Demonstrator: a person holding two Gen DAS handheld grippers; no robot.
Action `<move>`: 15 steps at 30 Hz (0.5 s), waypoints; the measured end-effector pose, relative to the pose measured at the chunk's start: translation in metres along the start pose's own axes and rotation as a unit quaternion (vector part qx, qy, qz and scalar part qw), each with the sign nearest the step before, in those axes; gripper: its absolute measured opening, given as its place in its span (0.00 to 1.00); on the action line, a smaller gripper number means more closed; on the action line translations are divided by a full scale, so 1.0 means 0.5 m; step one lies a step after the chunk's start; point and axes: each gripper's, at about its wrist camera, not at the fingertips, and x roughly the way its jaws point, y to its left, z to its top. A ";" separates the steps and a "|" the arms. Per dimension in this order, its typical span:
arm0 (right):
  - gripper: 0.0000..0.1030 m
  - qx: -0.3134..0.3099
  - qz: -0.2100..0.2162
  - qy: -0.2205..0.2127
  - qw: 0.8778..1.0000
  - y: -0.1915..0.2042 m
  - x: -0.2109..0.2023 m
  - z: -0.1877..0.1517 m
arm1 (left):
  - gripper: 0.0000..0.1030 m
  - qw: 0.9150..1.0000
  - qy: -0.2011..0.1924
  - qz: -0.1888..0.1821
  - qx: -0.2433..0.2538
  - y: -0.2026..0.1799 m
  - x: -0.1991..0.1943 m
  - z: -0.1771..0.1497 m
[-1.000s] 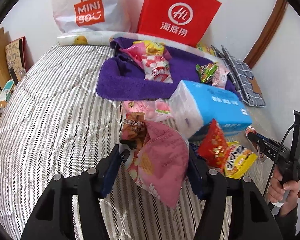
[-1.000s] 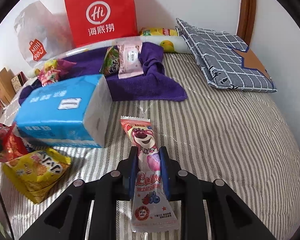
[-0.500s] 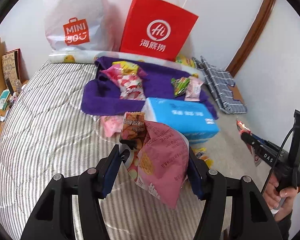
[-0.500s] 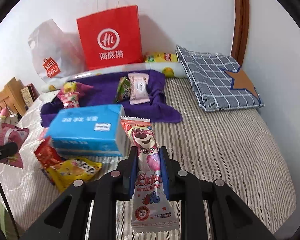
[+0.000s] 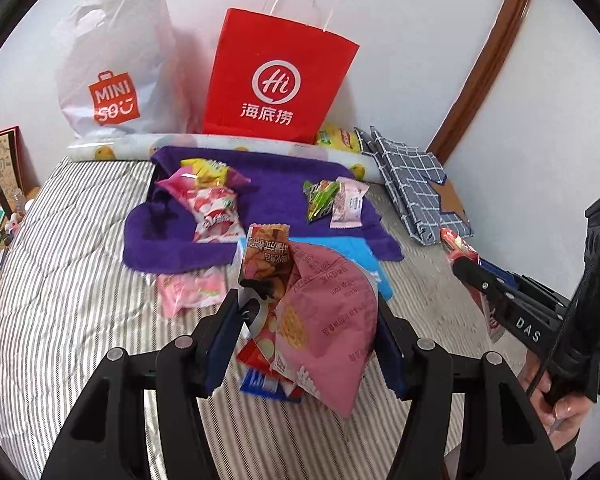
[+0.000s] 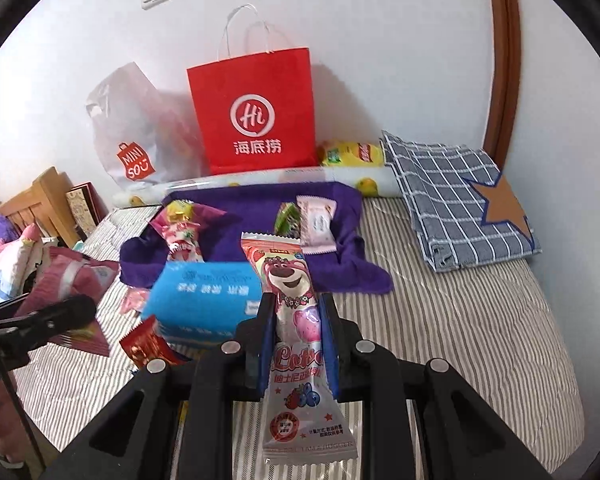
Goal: Organize snacks
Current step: 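Carry the pink bag with the left tool while the right tool carries the bear-print packet over the towel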
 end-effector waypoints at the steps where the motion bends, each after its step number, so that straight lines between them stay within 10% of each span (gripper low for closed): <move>1: 0.20 -0.003 0.001 -0.002 1.000 0.002 0.000 0.006 | 0.59 1.000 0.000 -0.001 0.001 -0.003 0.003 0.006; 15: 0.20 -0.004 0.021 -0.002 1.000 -0.002 0.065 0.084 | 0.59 1.000 -0.002 0.015 -0.004 0.008 0.038 0.096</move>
